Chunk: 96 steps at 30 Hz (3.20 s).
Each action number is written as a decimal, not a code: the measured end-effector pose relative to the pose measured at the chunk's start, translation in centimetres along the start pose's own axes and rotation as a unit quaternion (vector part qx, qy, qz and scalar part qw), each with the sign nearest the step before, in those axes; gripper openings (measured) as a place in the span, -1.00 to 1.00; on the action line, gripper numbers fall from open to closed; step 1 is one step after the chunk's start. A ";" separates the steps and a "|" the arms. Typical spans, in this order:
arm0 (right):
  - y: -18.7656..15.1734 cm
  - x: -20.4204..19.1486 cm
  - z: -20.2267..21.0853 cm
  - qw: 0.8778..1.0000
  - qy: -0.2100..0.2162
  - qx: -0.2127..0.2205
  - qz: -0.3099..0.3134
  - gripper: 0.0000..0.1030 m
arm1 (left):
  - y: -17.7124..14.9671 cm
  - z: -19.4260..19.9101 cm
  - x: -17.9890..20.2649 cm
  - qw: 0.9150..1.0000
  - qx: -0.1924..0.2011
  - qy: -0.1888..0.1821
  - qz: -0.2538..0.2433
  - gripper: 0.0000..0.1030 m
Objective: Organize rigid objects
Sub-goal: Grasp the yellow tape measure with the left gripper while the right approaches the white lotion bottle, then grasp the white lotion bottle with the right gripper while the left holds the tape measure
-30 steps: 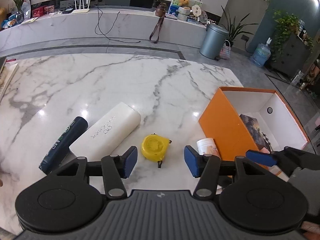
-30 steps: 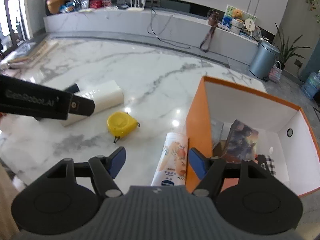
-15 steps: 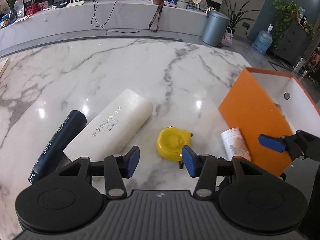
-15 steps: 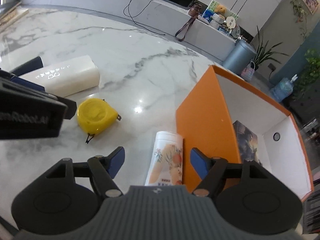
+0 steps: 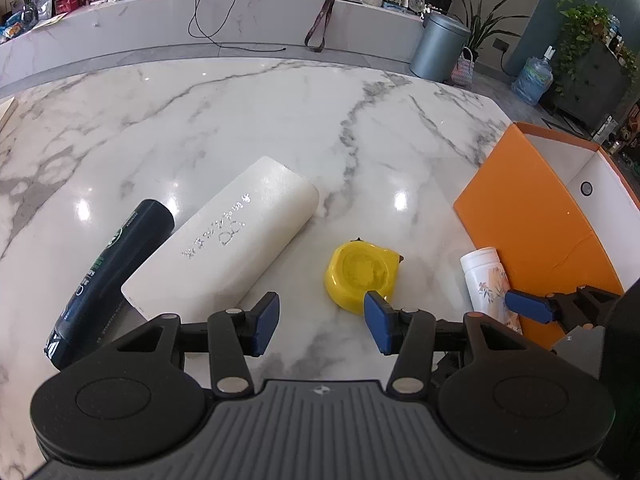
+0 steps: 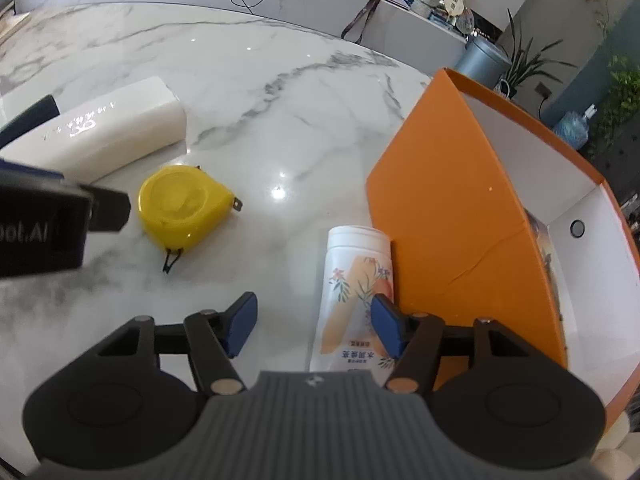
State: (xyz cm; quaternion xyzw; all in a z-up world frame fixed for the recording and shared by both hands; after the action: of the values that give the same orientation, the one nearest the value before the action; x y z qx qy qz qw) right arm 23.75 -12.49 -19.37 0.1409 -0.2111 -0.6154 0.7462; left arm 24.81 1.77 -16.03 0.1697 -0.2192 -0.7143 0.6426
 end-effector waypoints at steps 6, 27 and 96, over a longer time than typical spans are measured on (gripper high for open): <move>0.1 0.3 0.2 0.999 0.021 0.008 -0.026 0.06 | -0.1 -0.2 -0.2 1.000 -0.007 0.001 0.009 0.13; -0.6 0.3 3.4 0.995 0.076 0.018 -0.061 -0.08 | 0.6 -1.1 3.6 0.992 0.038 -0.016 -0.119 0.23; 3.3 1.9 -3.4 0.984 0.017 0.057 -0.167 -0.65 | 0.6 -3.6 -0.3 1.000 -0.024 0.001 -0.007 0.10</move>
State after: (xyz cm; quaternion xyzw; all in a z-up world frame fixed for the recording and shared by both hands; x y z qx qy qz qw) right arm 28.54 -13.89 -20.50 0.2271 -0.2070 -0.7159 0.6270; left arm 27.29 1.67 -18.77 0.1567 -0.2000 -0.7238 0.6415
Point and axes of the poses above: each gripper's, at about its wrist camera, not at the fingertips, and z roughly against the way its jaws point, x to its right, y to its top, the point moved 9 cm from there along -z, roughly the way its jaws point, and after that the axes turned 10 degrees about y, right-handed, at the moved point
